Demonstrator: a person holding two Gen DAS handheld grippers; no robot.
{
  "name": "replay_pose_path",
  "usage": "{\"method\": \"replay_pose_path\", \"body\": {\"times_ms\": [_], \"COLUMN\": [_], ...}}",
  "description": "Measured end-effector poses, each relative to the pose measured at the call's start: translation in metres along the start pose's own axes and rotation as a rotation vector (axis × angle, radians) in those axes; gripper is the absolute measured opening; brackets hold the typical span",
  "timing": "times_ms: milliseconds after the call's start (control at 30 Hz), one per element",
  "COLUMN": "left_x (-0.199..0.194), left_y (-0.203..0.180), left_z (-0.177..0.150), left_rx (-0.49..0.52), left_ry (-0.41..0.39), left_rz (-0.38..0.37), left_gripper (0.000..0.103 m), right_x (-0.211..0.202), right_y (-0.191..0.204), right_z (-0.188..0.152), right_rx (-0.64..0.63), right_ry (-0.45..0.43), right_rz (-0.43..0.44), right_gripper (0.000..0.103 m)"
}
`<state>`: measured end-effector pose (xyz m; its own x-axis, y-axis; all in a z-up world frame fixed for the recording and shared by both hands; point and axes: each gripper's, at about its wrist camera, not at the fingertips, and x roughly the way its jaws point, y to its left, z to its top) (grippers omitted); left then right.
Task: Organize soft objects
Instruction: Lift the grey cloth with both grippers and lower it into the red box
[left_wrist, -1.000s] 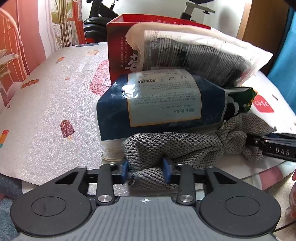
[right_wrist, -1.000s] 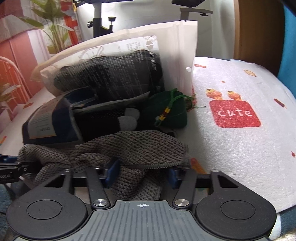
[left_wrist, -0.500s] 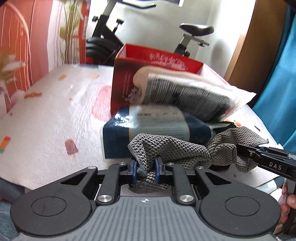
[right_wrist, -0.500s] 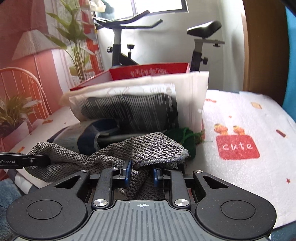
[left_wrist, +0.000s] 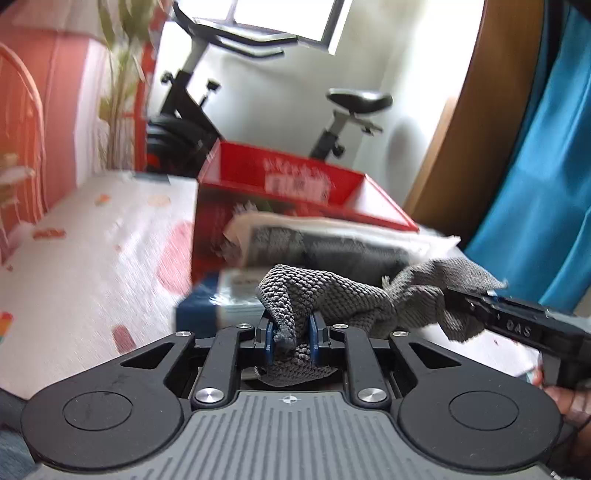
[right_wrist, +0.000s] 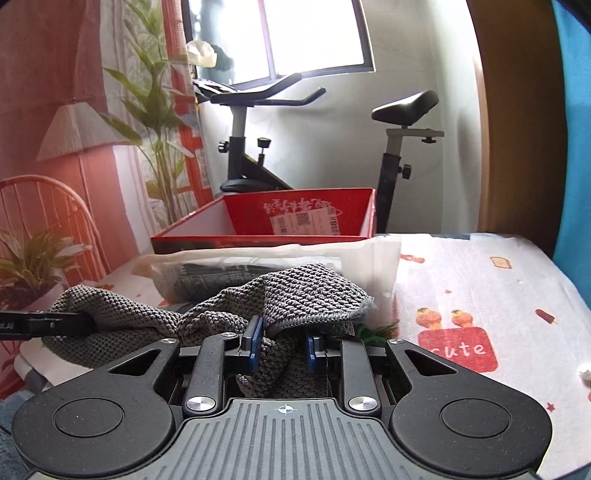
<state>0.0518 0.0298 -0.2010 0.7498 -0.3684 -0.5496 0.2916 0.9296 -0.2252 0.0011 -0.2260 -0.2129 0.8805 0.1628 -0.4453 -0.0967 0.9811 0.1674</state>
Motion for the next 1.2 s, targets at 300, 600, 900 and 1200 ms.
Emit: {"method": "replay_pose_path", "body": {"times_ms": [300, 600, 900, 1200], "left_x": [-0.001, -0.021, -0.027, 0.018], "left_y": [0.003, 0.003, 0.000, 0.006], "left_z": [-0.004, 0.015, 0.074, 0.141], "left_rx": [-0.011, -0.009, 0.018, 0.055], "left_ry": [-0.017, -0.138, -0.228, -0.193], "left_rz": [0.029, 0.045, 0.050, 0.060], "left_gripper": [0.019, 0.019, 0.019, 0.019], "right_x": [0.000, -0.014, -0.016, 0.045], "right_y": [0.001, 0.012, 0.026, 0.031], "right_z": [-0.004, 0.017, 0.084, 0.163], "right_rx": [0.009, -0.038, -0.140, -0.207], "right_ry": [0.006, -0.074, -0.129, -0.021], "right_rz": [0.018, 0.068, 0.126, 0.145], "right_gripper": [0.021, 0.021, 0.021, 0.021]}}
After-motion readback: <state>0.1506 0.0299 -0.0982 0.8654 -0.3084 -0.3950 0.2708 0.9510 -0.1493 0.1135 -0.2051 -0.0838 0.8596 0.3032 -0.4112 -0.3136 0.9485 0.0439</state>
